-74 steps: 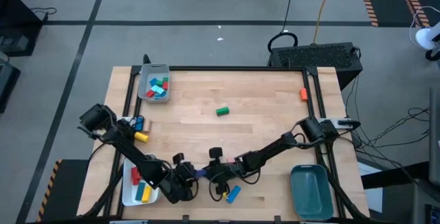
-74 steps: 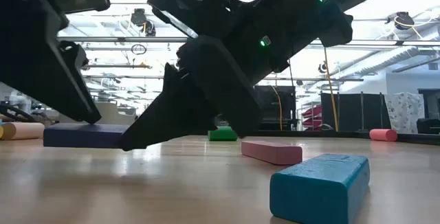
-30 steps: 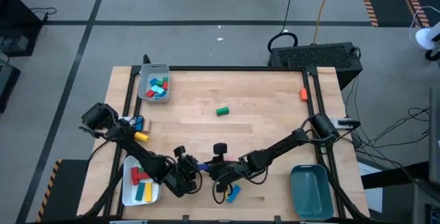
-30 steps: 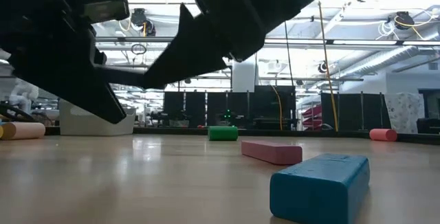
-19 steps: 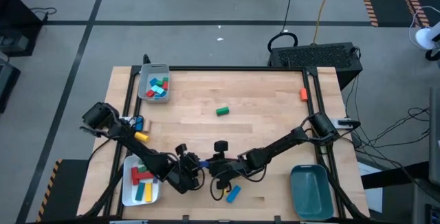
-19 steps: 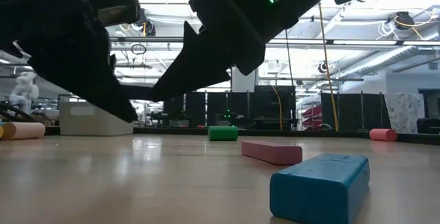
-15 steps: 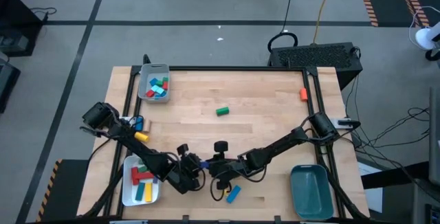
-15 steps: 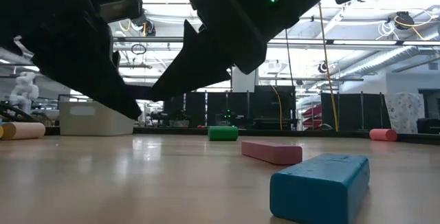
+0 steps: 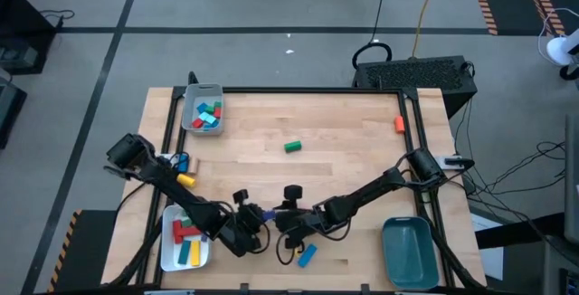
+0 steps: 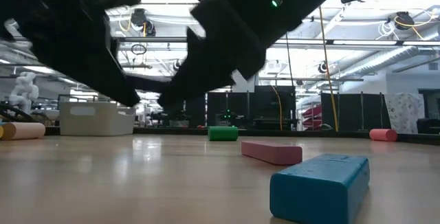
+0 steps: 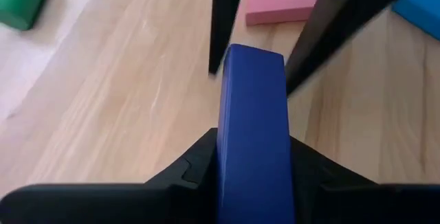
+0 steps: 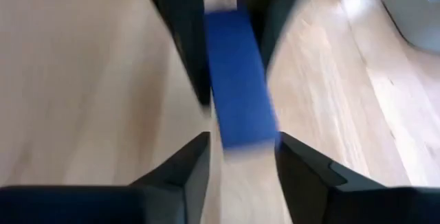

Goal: Sort blocks by size
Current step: Put the blue rectangular block into the white bin

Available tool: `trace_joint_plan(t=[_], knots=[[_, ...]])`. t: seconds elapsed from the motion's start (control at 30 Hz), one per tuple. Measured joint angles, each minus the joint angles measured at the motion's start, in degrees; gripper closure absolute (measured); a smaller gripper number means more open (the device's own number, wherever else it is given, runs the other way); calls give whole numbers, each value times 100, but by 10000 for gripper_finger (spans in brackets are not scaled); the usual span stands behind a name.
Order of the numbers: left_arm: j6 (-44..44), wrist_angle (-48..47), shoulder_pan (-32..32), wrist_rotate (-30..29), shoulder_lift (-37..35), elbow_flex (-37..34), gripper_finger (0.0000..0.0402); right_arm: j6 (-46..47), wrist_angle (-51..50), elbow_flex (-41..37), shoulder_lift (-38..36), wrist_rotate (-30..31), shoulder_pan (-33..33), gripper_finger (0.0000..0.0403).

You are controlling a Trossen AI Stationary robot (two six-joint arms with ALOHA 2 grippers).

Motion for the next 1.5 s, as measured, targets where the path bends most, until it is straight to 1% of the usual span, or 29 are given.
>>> trace_joint_plan(t=[0.13,0.27,0.33,0.5,0.6,0.67,0.73,0.87,1.07,1.23,1.4,1.5], knots=[[-555,-1048,-191,203,-323,230,290,621,-411,-4,-67,342,4,218],[-1258,-1911,-478,261,-702,383,290,1185,-692,0,-147,495,-76,195],[-1630,-2370,-642,430,-870,447,290,1391,-856,-7,-133,497,-87,190],[-2624,-3629,-1141,1352,-1310,620,290,1691,-1253,-4,-139,432,-66,190],[-3182,-4229,-1457,1828,-1570,643,290,1717,-1405,-6,-139,107,-79,192],[-3529,-4518,-1711,2037,-1697,643,290,1861,-1439,-6,-139,-121,-82,192],[-3878,-4780,-1959,2144,-1767,643,290,2063,-1582,-6,-162,-204,-77,192],[-4549,-4901,-2482,2186,-1754,537,290,2381,-1910,-6,-372,-257,-72,193],[-5425,-4919,-3019,2460,-1516,226,283,2946,-2327,-4,-745,118,67,193],[-5853,-4894,-3120,2468,-1392,104,280,3462,-2377,-2,-807,135,123,193],[-6147,-4754,-3115,2499,-1304,-46,279,3626,-2470,-2,-666,-135,108,187],[-6399,-4778,-3109,2640,-1271,-100,278,3772,-2552,-2,-593,-257,108,178]])
